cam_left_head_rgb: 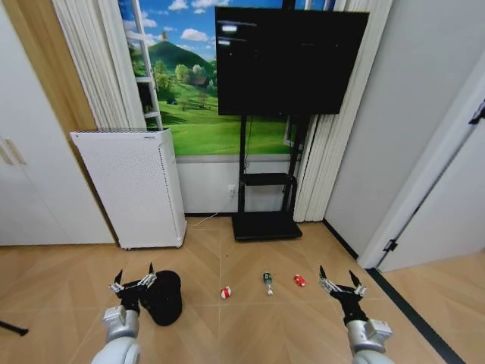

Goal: Pick up the trash bin and place the garbage on the floor into it.

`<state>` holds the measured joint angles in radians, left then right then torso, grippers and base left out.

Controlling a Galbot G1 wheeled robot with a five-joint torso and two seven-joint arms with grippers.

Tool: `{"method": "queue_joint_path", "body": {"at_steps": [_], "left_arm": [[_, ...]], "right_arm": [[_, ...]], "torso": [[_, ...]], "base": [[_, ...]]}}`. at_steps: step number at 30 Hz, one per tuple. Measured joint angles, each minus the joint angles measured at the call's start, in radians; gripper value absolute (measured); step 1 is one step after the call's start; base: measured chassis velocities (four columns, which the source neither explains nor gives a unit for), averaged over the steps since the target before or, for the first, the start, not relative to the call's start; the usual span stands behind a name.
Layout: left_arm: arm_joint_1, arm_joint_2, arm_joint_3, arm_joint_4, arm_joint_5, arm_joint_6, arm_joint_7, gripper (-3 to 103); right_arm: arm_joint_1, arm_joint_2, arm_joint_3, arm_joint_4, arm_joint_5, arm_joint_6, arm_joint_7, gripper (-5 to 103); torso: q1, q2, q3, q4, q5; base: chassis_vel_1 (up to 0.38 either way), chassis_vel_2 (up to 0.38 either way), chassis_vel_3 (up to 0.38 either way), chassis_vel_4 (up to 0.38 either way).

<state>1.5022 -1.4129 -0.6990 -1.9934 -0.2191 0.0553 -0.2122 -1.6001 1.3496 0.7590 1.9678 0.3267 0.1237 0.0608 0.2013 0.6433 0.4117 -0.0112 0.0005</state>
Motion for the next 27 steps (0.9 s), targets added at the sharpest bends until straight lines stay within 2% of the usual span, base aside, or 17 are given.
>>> {"method": "queue_joint_path", "body": {"at_steps": [12, 15, 16, 17, 18, 21, 27], "left_arm": [[0.001, -0.005, 0.000, 0.006, 0.003, -0.003, -0.002, 100], [0.001, -0.007, 0.004, 0.006, 0.003, -0.003, -0.002, 100], [0.001, -0.008, 0.005, 0.006, 0.002, 0.000, -0.009, 100], [0.001, -0.008, 0.006, 0.006, 0.002, 0.004, -0.010, 100], [0.004, -0.008, 0.008, 0.004, 0.006, 0.013, -0.011, 100], [0.008, -0.007, 0.013, -0.002, 0.009, 0.027, -0.014, 100], [0.007, -0.006, 0.015, -0.004, 0.006, 0.030, -0.020, 100]], "right_arm": [[0.003, 0.002, -0.007, -0.018, -0.008, 0.019, -0.006, 100], [0.002, 0.001, -0.007, -0.022, -0.006, 0.030, -0.012, 100], [0.002, 0.001, -0.007, -0.021, -0.001, 0.033, -0.019, 100], [0.000, 0.001, -0.007, -0.020, 0.001, 0.033, -0.021, 100], [-0.001, 0.000, -0.007, -0.018, 0.007, 0.035, -0.030, 100], [0.000, 0.000, -0.008, -0.019, 0.009, 0.044, -0.038, 100], [0.000, -0.001, -0.011, -0.023, 0.009, 0.054, -0.039, 100]], "torso": [[0.000, 0.000, 0.000, -0.0001, -0.0009], [0.000, 0.000, 0.000, -0.0009, -0.0005], [0.000, 0.000, 0.000, 0.0005, 0.0003], [0.000, 0.000, 0.000, 0.0002, 0.0001], [0.001, 0.000, 0.000, -0.0004, -0.0011], [0.001, 0.000, 0.000, -0.0002, 0.0000], [-0.001, 0.000, 0.000, -0.0004, -0.0003]], "base": [[-0.307, 0.300, 0.303, -0.303], [-0.274, 0.277, 0.280, -0.310], [-0.261, 0.243, 0.249, -0.256], [-0.261, 0.243, 0.249, -0.256], [-0.131, 0.184, 0.197, -0.136], [-0.108, 0.130, 0.101, -0.099], [0.006, -0.006, -0.015, 0.015]]}}
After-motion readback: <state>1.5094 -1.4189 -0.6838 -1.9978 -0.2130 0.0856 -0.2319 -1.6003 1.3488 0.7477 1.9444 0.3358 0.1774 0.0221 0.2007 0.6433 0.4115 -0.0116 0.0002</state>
